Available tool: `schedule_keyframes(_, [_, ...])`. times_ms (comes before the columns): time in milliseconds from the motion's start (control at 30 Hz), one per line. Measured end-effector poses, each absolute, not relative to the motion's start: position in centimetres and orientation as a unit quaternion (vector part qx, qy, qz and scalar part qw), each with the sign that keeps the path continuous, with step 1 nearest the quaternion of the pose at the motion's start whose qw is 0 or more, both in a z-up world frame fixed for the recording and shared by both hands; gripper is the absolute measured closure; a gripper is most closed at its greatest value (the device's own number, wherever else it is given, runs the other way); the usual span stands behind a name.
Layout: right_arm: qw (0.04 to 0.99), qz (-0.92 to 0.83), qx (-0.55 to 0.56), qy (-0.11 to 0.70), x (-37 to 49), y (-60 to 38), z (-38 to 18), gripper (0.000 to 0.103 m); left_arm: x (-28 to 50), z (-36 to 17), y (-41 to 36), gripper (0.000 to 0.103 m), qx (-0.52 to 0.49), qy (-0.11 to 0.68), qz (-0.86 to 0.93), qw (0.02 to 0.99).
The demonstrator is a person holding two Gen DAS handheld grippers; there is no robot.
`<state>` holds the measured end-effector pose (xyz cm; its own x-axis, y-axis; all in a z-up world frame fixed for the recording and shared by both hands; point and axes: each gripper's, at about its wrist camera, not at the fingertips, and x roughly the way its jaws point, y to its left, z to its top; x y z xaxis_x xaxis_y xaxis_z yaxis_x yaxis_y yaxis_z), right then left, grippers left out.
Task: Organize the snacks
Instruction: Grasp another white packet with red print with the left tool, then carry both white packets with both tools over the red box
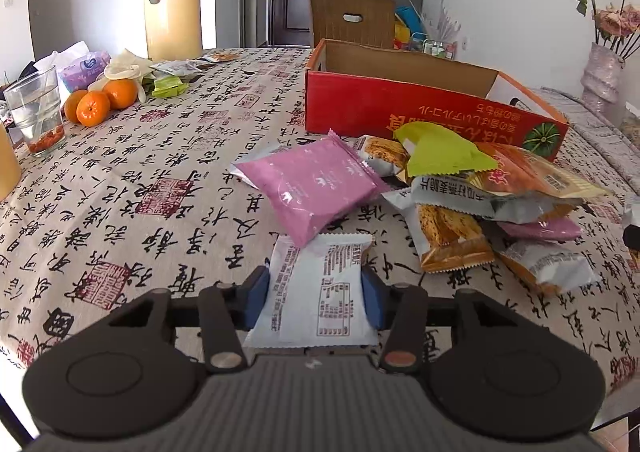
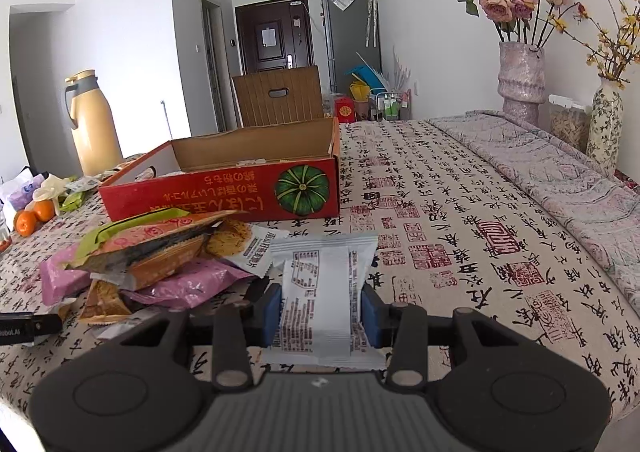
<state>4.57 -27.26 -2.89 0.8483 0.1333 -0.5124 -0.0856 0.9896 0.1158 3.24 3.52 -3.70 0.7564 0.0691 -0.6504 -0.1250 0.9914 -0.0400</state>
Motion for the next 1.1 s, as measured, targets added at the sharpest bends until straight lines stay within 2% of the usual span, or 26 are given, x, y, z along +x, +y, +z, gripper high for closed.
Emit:
schedule_keyframes(467, [0.964, 0.062, 0.041, 0.254, 4.2, -27.0, -1.9, 0.063, 1.5, 0.0, 3.4, 0.054, -0.029, 0.285, 0.034, 0.958])
schedule_keyframes(1100, [0.974, 0.094, 0.018, 0.207, 10.3, -23.9, 1.5, 0.063, 8.9, 5.8, 2.9, 0.054, -0.008, 0.210, 0.012, 0.978])
